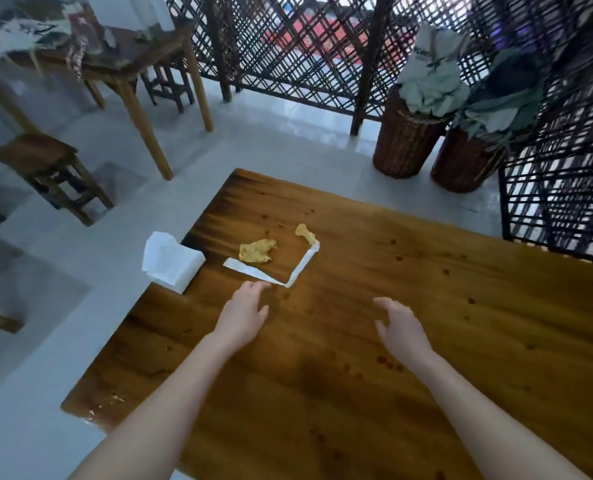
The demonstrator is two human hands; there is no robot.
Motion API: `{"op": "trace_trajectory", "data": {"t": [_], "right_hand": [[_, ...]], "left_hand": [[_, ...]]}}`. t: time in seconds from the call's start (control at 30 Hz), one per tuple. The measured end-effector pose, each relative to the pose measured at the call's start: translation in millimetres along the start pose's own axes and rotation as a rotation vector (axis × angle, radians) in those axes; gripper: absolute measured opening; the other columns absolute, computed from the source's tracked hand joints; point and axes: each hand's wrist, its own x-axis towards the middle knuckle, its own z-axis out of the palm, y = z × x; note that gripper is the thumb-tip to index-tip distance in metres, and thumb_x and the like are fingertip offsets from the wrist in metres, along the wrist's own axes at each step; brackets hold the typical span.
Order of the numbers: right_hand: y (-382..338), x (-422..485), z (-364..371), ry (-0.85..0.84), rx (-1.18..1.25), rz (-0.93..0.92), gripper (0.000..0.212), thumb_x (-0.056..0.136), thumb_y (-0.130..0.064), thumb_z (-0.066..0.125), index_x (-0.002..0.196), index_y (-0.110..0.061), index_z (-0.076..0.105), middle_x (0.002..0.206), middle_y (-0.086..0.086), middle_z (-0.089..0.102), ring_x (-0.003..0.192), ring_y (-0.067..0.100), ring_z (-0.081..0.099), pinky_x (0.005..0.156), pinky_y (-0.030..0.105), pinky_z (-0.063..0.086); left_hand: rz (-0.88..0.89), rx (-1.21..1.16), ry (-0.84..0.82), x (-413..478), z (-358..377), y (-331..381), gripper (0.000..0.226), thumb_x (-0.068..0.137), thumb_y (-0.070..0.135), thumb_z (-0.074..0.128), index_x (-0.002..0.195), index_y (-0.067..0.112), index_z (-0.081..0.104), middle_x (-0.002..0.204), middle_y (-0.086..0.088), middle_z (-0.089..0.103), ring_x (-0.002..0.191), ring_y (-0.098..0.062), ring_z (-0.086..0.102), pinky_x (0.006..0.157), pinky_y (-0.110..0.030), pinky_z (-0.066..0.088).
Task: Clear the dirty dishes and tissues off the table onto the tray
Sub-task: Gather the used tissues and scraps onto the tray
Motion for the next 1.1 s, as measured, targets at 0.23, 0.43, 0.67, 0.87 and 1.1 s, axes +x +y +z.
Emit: {"op": "trace_trajectory", "data": {"t": [0.23,0.43,0.67,0.87,1.1], "right_hand": [[-64.1,37.8,22.2,0.072,0.038,0.088,0.047,0.092,-0.014,0.057,0.136,-0.021,0.045,0.133,0.0,0.053,0.124,0.019,0.046,0.104,0.037,0.042],[-99.3,81.3,38.9,0.041,0.041,0.072,0.051,0.089,-0.015,0.061,0.136,-0.024,0.045,0.134,-0.002,0.052,0.124,0.017,0.046,0.102,0.035,0.043],[-114.9,143.2,46.3,0.01,-0.003,-0.001,0.062,0.084,-0.011,0.066,0.14,-0.022,0.04,0.139,0.001,0.045,0.125,0.021,0.044,0.102,0.036,0.043],[-121.9,184.2,65.7,-0.146,-0.075,-0.062,0.093,0.078,-0.018,0.075,0.15,-0.029,0.017,0.158,0.002,0.015,0.141,0.026,0.022,0.113,0.044,0.027],[-125.4,202.0,80.6,-0.083,-0.114,-0.037,0.086,0.077,-0.027,0.078,0.147,-0.024,0.028,0.151,0.001,0.03,0.134,0.024,0.032,0.108,0.04,0.034]], "left_hand": [[0.036,0.023,-0.077,49.0,-23.7,-40.7,0.047,0.095,0.02,0.058,0.14,0.024,0.044,0.146,-0.001,0.043,0.13,-0.017,0.045,0.106,-0.032,0.042],[0.032,0.007,-0.099,77.5,-19.9,-64.3,0.047,0.095,0.019,0.058,0.139,0.024,0.045,0.144,0.0,0.044,0.129,-0.016,0.047,0.105,-0.032,0.043],[0.018,0.061,-0.066,115.2,-10.7,-76.6,0.054,0.091,0.017,0.063,0.141,0.024,0.043,0.145,-0.001,0.042,0.13,-0.019,0.044,0.107,-0.034,0.041],[0.018,0.041,-0.1,146.8,1.1,-84.6,0.062,0.091,0.011,0.061,0.145,0.028,0.036,0.149,0.0,0.035,0.135,-0.021,0.037,0.111,-0.038,0.035],[0.052,0.01,-0.036,175.2,3.5,-87.3,0.058,0.091,0.021,0.063,0.143,0.027,0.038,0.136,-0.001,0.045,0.123,-0.017,0.045,0.104,-0.032,0.041]]}}
